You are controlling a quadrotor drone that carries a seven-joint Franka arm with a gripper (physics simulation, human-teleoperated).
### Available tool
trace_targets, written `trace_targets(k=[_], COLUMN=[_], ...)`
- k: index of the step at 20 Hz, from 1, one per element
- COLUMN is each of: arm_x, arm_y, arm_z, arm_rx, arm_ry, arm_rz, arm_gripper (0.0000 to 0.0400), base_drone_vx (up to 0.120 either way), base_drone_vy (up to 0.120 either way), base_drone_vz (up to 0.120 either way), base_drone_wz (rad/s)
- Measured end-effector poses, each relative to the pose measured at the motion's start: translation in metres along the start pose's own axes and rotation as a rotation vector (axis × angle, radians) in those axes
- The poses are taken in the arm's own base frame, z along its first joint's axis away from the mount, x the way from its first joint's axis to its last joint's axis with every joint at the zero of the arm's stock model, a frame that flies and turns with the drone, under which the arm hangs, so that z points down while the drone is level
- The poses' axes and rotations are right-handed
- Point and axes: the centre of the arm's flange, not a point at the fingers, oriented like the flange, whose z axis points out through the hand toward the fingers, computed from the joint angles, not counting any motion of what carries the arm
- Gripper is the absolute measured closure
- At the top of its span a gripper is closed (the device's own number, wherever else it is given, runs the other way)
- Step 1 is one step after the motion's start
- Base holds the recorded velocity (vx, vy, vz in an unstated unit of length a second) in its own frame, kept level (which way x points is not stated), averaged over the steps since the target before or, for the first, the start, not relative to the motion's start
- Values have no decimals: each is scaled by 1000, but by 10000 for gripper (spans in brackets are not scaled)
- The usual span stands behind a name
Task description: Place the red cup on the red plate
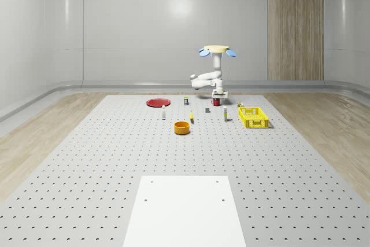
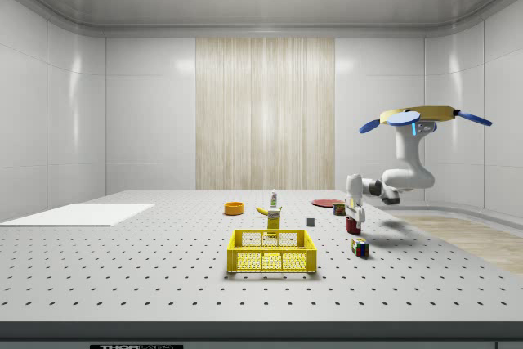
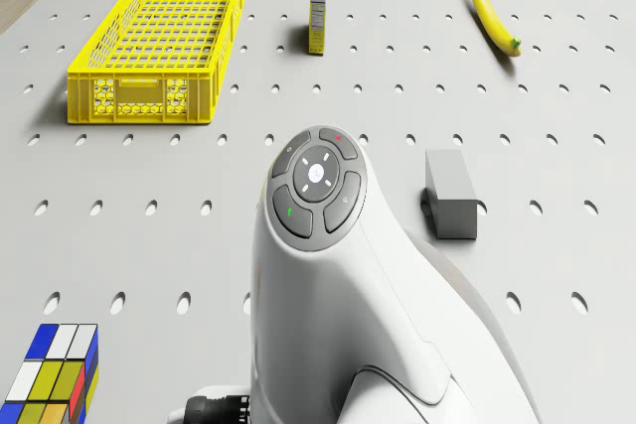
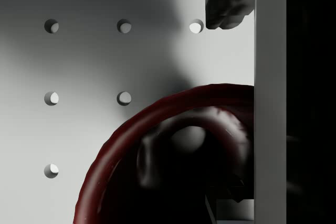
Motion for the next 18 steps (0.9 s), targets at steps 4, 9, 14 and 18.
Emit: trace_targets(k=[4, 9, 14, 18], arm_x=[-1, -2, -3, -3], arm_y=[-1, -2, -3, -3], arm_z=[1, 3, 3, 3], arm_rx=[0, 0, 0, 0], arm_ry=[0, 0, 0, 0], arm_rz=[0, 0, 0, 0], arm_gripper=[0, 0, 198, 263], base_drone_vx=[0, 0, 0, 0], base_drone_vy=[0, 0, 0, 0], base_drone_vz=[0, 0, 0, 0], base_drone_wz=[0, 0, 0, 0])
